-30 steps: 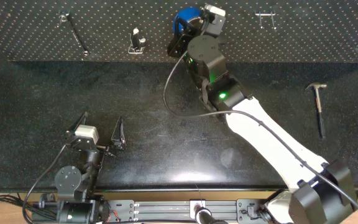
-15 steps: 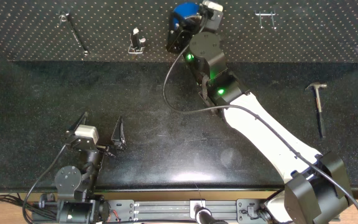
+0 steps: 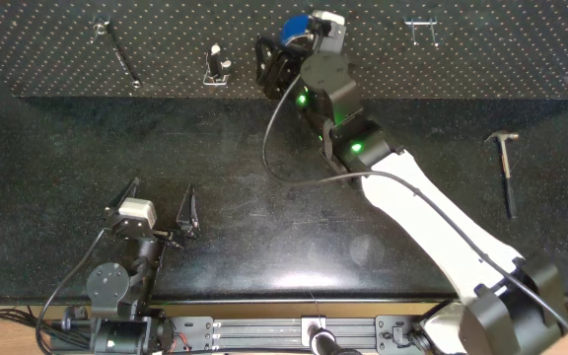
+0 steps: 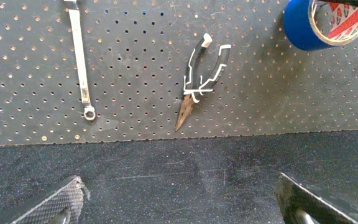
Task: Place Tools Onto Pegboard
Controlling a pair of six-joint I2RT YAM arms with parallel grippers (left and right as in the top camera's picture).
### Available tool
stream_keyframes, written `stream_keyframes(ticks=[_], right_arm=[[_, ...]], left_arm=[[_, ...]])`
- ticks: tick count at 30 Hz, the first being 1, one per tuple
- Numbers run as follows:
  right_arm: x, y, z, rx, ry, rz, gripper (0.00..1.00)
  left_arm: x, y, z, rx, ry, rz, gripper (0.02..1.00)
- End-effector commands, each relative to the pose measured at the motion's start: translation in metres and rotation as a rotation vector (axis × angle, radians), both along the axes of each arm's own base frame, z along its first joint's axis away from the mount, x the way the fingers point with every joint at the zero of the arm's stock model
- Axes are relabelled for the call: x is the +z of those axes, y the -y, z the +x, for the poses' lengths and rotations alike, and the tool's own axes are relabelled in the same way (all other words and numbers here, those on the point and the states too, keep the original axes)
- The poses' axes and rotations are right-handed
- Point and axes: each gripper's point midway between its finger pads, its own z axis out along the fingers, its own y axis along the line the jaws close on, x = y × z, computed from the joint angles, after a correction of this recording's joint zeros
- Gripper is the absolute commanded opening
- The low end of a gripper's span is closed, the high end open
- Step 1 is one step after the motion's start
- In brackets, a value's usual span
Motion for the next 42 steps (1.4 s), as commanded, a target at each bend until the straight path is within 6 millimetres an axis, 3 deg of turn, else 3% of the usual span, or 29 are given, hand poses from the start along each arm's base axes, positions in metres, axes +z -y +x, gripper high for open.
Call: stream_keyframes(ticks=[1, 4, 6, 8, 9, 11, 13, 15, 16, 17, 19, 23, 26, 27, 30, 33, 36, 38, 42], right_arm=[[0.038, 0.015, -0.027, 0.012, 0.009, 0.019, 0.595], [0.035, 0.02, -0.047, 0.048, -0.05, -0.004, 0.597], [0.024, 0.036, -0.064, 0.044, -0.136, -0.049, 0.597], [-0.013, 0.096, -0.093, -0.056, -0.305, -0.135, 0.619], [-0.035, 0.139, -0.11, -0.142, -0.363, -0.195, 0.695], [-0.082, 0.239, -0.165, -0.305, -0.501, -0.304, 0.722], [-0.097, 0.293, -0.199, -0.324, -0.635, -0.354, 0.728], [-0.114, 0.327, -0.223, -0.371, -0.816, -0.336, 0.735], [-0.127, 0.349, -0.235, -0.362, -0.946, -0.385, 0.801], [-0.142, 0.386, -0.248, -0.392, -1.139, -0.518, 0.89], [-0.156, 0.42, -0.237, -0.357, -1.257, -0.673, 0.912], [-0.194, 0.436, -0.218, 0.025, -1.24, -0.899, 0.923], [-0.213, 0.424, -0.162, 0.11, -0.979, -0.824, 0.928], [-0.219, 0.427, -0.153, 0.102, -0.957, -0.816, 0.928], [-0.238, 0.427, -0.154, 0.142, -0.978, -0.779, 0.928], [-0.243, 0.434, -0.169, 0.14, -1.012, -0.727, 0.932], [-0.245, 0.445, -0.167, 0.132, -0.991, -0.749, 0.932], [-0.26, 0.441, -0.17, 0.174, -1.018, -0.733, 0.932], [-0.269, 0.438, -0.17, 0.215, -1.025, -0.736, 0.93]], left_arm=[[-0.001, 0.002, -0.001, -0.011, 0.0, -0.006, 0.996], [-0.001, 0.002, -0.001, -0.012, 0.0, -0.006, 0.993], [-0.001, 0.002, -0.001, -0.011, 0.0, -0.006, 0.993], [-0.001, 0.002, -0.001, -0.012, 0.0, -0.006, 0.993], [-0.001, 0.002, -0.001, -0.012, 0.0, -0.006, 0.993], [-0.001, 0.002, -0.001, -0.011, 0.0, -0.006, 0.993], [-0.001, 0.002, -0.001, -0.011, 0.0, -0.006, 0.993], [-0.001, 0.002, -0.001, -0.011, 0.0, -0.006, 0.993], [-0.001, 0.002, -0.001, -0.011, 0.0, -0.006, 0.991], [-0.001, 0.002, -0.001, -0.011, 0.0, -0.006, 0.993], [-0.001, 0.002, -0.001, -0.011, 0.0, -0.006, 0.993], [-0.001, 0.002, -0.001, -0.011, 0.0, -0.006, 0.993], [-0.001, 0.002, -0.001, -0.011, 0.0, -0.006, 0.993], [-0.001, 0.002, -0.001, -0.012, 0.0, -0.006, 0.993], [-0.001, 0.002, -0.001, -0.011, 0.0, -0.006, 0.993], [-0.001, 0.002, -0.001, -0.011, 0.0, -0.006, 0.993], [-0.001, 0.002, -0.001, -0.011, 0.0, -0.006, 0.993], [-0.001, 0.002, -0.001, -0.011, 0.0, -0.006, 0.993], [-0.001, 0.002, -0.001, -0.012, 0.0, -0.006, 0.991]])
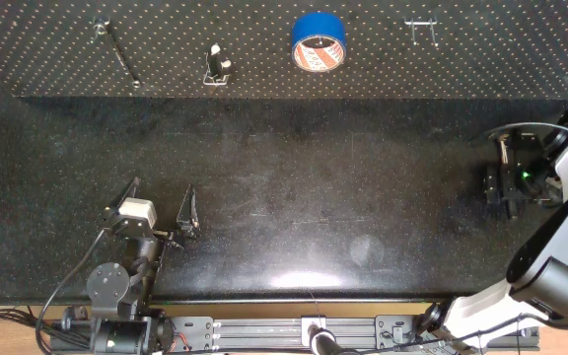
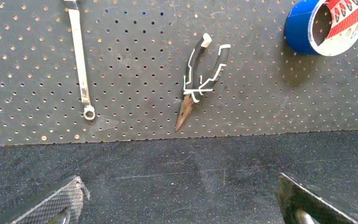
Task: Place Tools Onto Pegboard
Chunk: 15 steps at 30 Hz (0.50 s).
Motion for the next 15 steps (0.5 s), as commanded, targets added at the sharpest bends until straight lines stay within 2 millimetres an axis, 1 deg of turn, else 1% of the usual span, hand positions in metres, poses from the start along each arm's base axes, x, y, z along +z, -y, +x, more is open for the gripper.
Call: stream_keyframes(ticks=[1, 3, 4, 5, 12, 13, 15], right_arm=[[-0.011, -0.004, 0.003, 0.044, -0.01, 0.021, 0.93], [-0.012, -0.003, 0.003, 0.043, -0.013, 0.023, 0.921], [-0.012, -0.005, 0.001, 0.043, -0.02, 0.028, 0.776], [-0.012, -0.006, -0.001, 0.043, -0.029, 0.033, 0.082], [-0.012, -0.007, -0.003, 0.036, -0.035, 0.035, 0.075], [-0.009, -0.009, 0.0, 0.04, -0.021, 0.037, 0.073], [0.013, -0.028, 0.021, -0.006, 0.162, 0.069, 0.073]], left_arm=[[0.0, 0.002, -0.001, -0.01, 0.001, -0.006, 0.996], [0.0, 0.002, -0.001, -0.01, 0.001, -0.006, 0.993], [0.0, 0.002, -0.001, -0.01, 0.001, -0.006, 0.993], [0.0, 0.002, -0.001, -0.01, 0.001, -0.006, 0.993], [0.0, 0.002, -0.001, -0.01, 0.001, -0.006, 0.993], [0.0, 0.002, -0.001, -0.01, 0.001, -0.006, 0.993], [0.0, 0.002, -0.001, -0.01, 0.001, -0.006, 0.993]])
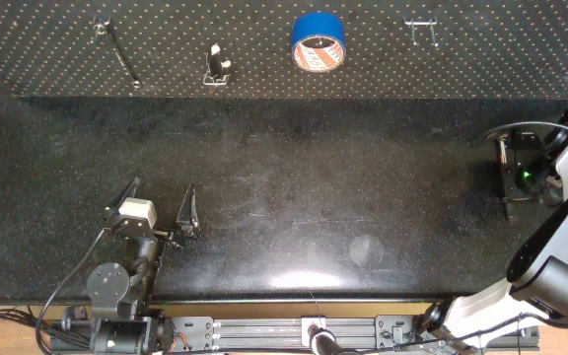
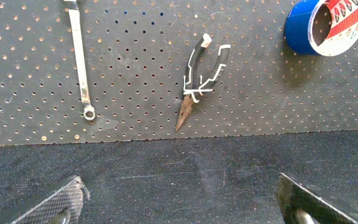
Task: Place Tools Onto Pegboard
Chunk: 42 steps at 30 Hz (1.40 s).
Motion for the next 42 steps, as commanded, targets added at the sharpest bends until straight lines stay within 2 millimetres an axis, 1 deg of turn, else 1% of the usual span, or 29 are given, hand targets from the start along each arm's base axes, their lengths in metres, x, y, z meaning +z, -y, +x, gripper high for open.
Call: stream_keyframes(ticks=[1, 2, 3, 5, 7, 8, 9, 10, 11, 12, 14, 15, 16, 17, 19, 20, 23, 25, 28, 31, 34, 35, 36, 37, 38, 39, 40, 41, 42], right_arm=[[0.025, -0.04, 0.03, -0.033, 0.283, 0.079, 0.073], [0.043, -0.045, 0.038, -0.048, 0.403, 0.035, 0.077], [0.062, -0.052, 0.036, -0.045, 0.493, -0.005, 0.073], [0.096, -0.061, 0.029, -0.046, 0.602, -0.047, 0.073], [0.147, -0.075, 0.029, -0.087, 0.763, -0.07, 0.075], [0.174, -0.088, 0.027, -0.073, 0.852, -0.075, 0.075], [0.191, -0.101, 0.025, -0.046, 0.907, -0.071, 0.075], [0.2, -0.115, 0.023, -0.004, 0.947, -0.065, 0.075], [0.208, -0.136, 0.022, 0.059, 0.989, -0.046, 0.075], [0.213, -0.153, 0.026, 0.089, 1.038, -0.008, 0.077], [0.227, -0.181, 0.044, 0.132, 1.135, 0.064, 0.077], [0.234, -0.191, 0.055, 0.157, 1.173, 0.086, 0.073], [0.237, -0.199, 0.067, 0.176, 1.201, 0.102, 0.075], [0.236, -0.206, 0.083, 0.196, 1.222, 0.118, 0.075], [0.222, -0.214, 0.107, 0.198, 1.218, 0.146, 0.075], [0.219, -0.218, 0.116, 0.178, 1.223, 0.175, 0.075], [0.21, -0.221, 0.132, 0.164, 1.229, 0.196, 0.075], [0.202, -0.221, 0.137, 0.161, 1.214, 0.196, 0.075], [0.18, -0.213, 0.153, 0.138, 1.187, 0.181, 0.077], [0.149, -0.205, 0.17, 0.118, 1.148, 0.172, 0.075], [0.135, -0.201, 0.174, 0.107, 1.126, 0.168, 0.075], [0.135, -0.201, 0.174, 0.107, 1.127, 0.168, 0.371], [0.136, -0.201, 0.175, 0.108, 1.131, 0.167, 0.976], [0.139, -0.201, 0.174, 0.1, 1.139, 0.173, 0.976], [0.148, -0.201, 0.173, 0.076, 1.155, 0.19, 0.976], [0.164, -0.201, 0.169, 0.071, 1.193, 0.194, 0.976], [0.184, -0.196, 0.154, 0.06, 1.25, 0.163, 0.976], [0.19, -0.188, 0.134, 0.046, 1.285, 0.105, 0.976], [0.189, -0.178, 0.11, 0.01, 1.311, 0.045, 0.976]], left_arm=[[0.0, 0.002, -0.001, -0.01, 0.001, -0.006, 0.993], [0.0, 0.002, -0.001, -0.01, 0.001, -0.006, 0.993], [0.0, 0.002, -0.001, -0.01, 0.001, -0.006, 0.993], [0.0, 0.002, -0.001, -0.01, 0.001, -0.006, 0.993], [0.0, 0.002, -0.001, -0.01, 0.001, -0.006, 0.993], [0.0, 0.002, -0.001, -0.01, 0.001, -0.006, 0.993], [0.0, 0.002, -0.001, -0.01, 0.001, -0.006, 0.993], [0.0, 0.002, -0.001, -0.01, 0.001, -0.006, 0.993], [0.0, 0.002, -0.001, -0.01, 0.001, -0.006, 0.993], [0.0, 0.002, -0.001, -0.01, 0.001, -0.006, 0.993], [0.0, 0.002, -0.001, -0.01, 0.001, -0.006, 0.993], [0.0, 0.002, -0.001, -0.01, 0.001, -0.006, 0.993], [0.0, 0.002, -0.001, -0.01, 0.001, -0.006, 0.993], [0.0, 0.002, -0.001, -0.01, 0.001, -0.006, 0.993], [0.0, 0.002, -0.001, -0.01, 0.001, -0.006, 0.993], [0.0, 0.002, -0.001, -0.01, 0.001, -0.006, 0.993], [0.0, 0.002, -0.001, -0.01, 0.001, -0.006, 0.993], [0.0, 0.002, -0.001, -0.01, 0.001, -0.006, 0.993], [0.0, 0.002, -0.001, -0.01, 0.001, -0.006, 0.993], [0.0, 0.002, -0.001, -0.01, 0.001, -0.006, 0.993], [0.0, 0.002, -0.001, -0.01, 0.001, -0.006, 0.993], [0.0, 0.002, -0.001, -0.01, 0.001, -0.006, 0.993], [0.0, 0.002, -0.001, -0.01, 0.001, -0.006, 0.996], [0.0, 0.002, -0.001, -0.01, 0.001, -0.006, 0.993], [0.0, 0.002, -0.001, -0.01, 0.001, -0.006, 0.993], [0.0, 0.002, -0.001, -0.01, 0.001, -0.006, 0.993], [0.0, 0.002, -0.001, -0.01, 0.001, -0.006, 0.993], [0.0, 0.002, -0.001, -0.01, 0.001, -0.006, 0.996], [0.0, 0.002, -0.001, -0.01, 0.001, -0.006, 0.993]])
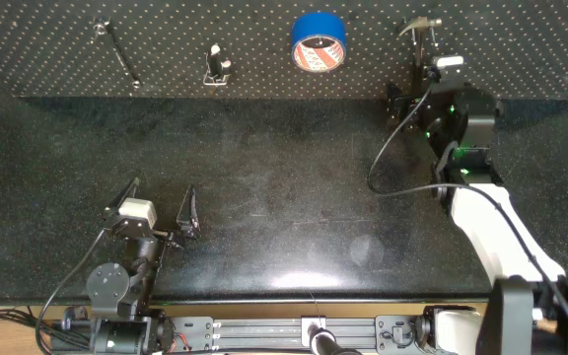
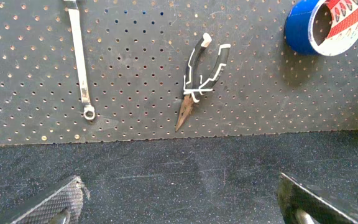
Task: Place Tools Onto Pegboard
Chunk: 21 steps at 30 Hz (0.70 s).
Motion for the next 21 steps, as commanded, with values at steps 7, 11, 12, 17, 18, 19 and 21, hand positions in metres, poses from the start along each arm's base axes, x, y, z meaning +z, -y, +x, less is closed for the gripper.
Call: stream_keyframes(ticks=[7, 11, 12, 17, 18, 19, 21], right_arm=[[0.021, 0.026, -0.183, -0.184, 0.421, -0.047, 0.976], [0.001, 0.026, -0.183, -0.183, 0.357, -0.049, 0.976], [-0.009, 0.027, -0.184, -0.185, 0.317, -0.052, 0.976], [-0.012, 0.03, -0.185, -0.197, 0.303, -0.054, 0.976], [-0.012, 0.03, -0.185, -0.197, 0.303, -0.054, 0.976], [-0.012, 0.03, -0.185, -0.197, 0.303, -0.054, 0.976], [-0.012, 0.03, -0.185, -0.197, 0.303, -0.054, 0.976]], left_arm=[[-0.001, 0.002, -0.001, -0.01, 0.0, -0.006, 0.993], [-0.001, 0.002, -0.001, -0.01, 0.0, -0.006, 0.993], [-0.001, 0.002, -0.001, -0.01, 0.0, -0.006, 0.993], [-0.001, 0.002, -0.001, -0.01, 0.0, -0.006, 0.993], [-0.001, 0.002, -0.001, -0.01, 0.0, -0.006, 0.993], [-0.001, 0.002, -0.001, -0.01, 0.0, -0.006, 0.993], [-0.001, 0.002, -0.001, -0.01, 0.0, -0.006, 0.993]])
